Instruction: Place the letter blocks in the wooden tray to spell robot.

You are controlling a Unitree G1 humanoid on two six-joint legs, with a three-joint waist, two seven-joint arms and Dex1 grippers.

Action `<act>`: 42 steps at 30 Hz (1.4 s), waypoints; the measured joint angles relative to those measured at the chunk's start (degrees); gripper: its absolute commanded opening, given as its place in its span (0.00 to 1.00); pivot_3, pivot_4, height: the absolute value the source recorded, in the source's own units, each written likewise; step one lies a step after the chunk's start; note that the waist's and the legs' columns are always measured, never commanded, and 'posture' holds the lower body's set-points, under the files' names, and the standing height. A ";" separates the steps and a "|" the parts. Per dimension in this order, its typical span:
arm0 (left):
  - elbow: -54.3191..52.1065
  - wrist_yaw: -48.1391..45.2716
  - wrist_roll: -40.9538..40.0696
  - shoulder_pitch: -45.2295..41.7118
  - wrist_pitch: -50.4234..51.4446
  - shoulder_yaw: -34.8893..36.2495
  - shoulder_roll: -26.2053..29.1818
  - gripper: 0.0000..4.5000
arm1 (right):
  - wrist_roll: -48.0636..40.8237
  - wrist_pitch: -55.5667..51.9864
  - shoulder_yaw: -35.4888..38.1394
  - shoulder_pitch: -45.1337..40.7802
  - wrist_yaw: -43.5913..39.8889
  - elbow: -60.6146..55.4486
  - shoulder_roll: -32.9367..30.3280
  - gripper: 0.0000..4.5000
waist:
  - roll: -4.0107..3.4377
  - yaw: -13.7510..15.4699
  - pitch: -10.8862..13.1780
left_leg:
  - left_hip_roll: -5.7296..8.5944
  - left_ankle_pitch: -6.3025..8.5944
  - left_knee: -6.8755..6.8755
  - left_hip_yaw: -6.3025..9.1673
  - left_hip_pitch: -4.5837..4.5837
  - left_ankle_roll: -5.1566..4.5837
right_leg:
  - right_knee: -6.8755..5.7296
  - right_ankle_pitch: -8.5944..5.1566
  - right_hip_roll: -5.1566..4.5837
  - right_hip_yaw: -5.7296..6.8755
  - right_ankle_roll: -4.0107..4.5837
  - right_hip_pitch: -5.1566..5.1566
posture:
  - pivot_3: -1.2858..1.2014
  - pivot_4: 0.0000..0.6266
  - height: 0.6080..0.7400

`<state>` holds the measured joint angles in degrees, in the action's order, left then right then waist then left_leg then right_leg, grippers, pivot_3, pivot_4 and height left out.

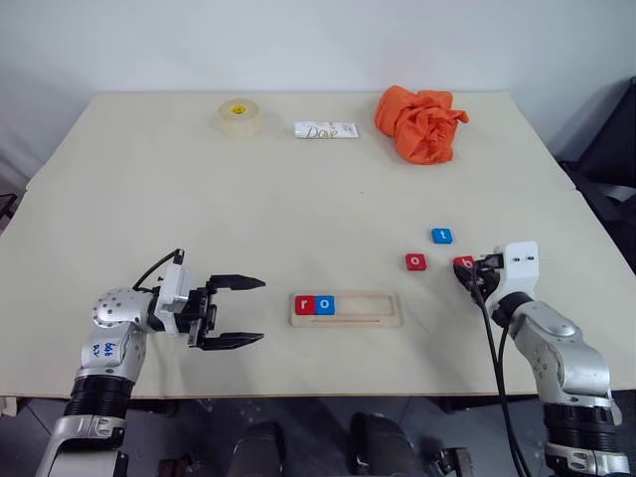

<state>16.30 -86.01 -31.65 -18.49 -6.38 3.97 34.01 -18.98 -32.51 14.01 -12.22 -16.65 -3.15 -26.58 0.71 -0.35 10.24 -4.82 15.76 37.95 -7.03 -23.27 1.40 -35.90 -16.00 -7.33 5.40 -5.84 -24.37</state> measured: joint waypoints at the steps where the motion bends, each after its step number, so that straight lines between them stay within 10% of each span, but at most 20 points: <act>1: 0.10 0.00 -0.11 0.06 0.00 0.03 0.07 1.00 | -0.01 -0.01 0.00 -0.05 0.03 0.00 0.05 0.32 | 0.00 0.00 0.00 | 0.00 0.00 0.00 0.00 0.00 0.00 | 0.00 0.00 0.00 0.00 0.00 0.00 | 0.52 0.24 1.00; 17: 10.09 -0.05 -0.96 -1.85 -6.08 -1.45 3.27 1.00 | -4.65 -19.24 1.87 15.65 9.49 -34.40 6.05 0.32 | -0.02 0.24 0.01 | 0.02 0.10 -0.12 -0.01 -0.06 -0.03 | 0.11 -0.04 -0.07 0.04 0.06 -0.08 | 0.52 0.24 1.00; 31: 11.35 -0.05 -3.95 -3.00 -7.52 -4.18 3.93 1.00 | -3.37 -21.34 -2.38 19.27 13.60 -37.94 11.37 0.32 | -0.01 -0.01 0.00 | -0.02 0.12 -0.16 0.01 -0.05 -0.02 | 0.14 -0.07 -0.02 0.07 0.11 -0.09 | 0.52 0.24 1.00; 40: 11.00 -0.05 -4.12 -2.95 -7.51 -4.16 3.88 1.00 | -2.91 -19.76 -2.41 19.20 12.34 -37.78 11.03 0.99 | -0.01 -0.02 0.00 | -0.02 0.12 -0.21 0.01 -0.05 -0.02 | 0.18 -0.07 -0.02 0.08 0.11 -0.09 | 0.52 0.24 1.00; 42: 10.79 -0.05 -4.13 -2.95 -7.49 -4.10 3.73 1.00 | -3.09 -18.65 -2.41 18.80 9.34 -37.49 8.10 0.99 | -0.01 -0.02 0.00 | -0.01 0.13 -0.21 0.00 -0.05 -0.03 | 0.21 -0.07 -0.03 0.08 0.10 -0.09 | 0.52 0.24 1.00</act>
<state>27.09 -86.06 -35.78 -21.44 -13.87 -0.13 37.74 -22.07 -51.16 11.60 6.58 -7.31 -40.65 -18.47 0.70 -0.37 10.24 -4.84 15.88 37.74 -7.03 -23.33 1.38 -35.70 -16.07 -7.36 5.47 -5.73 -24.46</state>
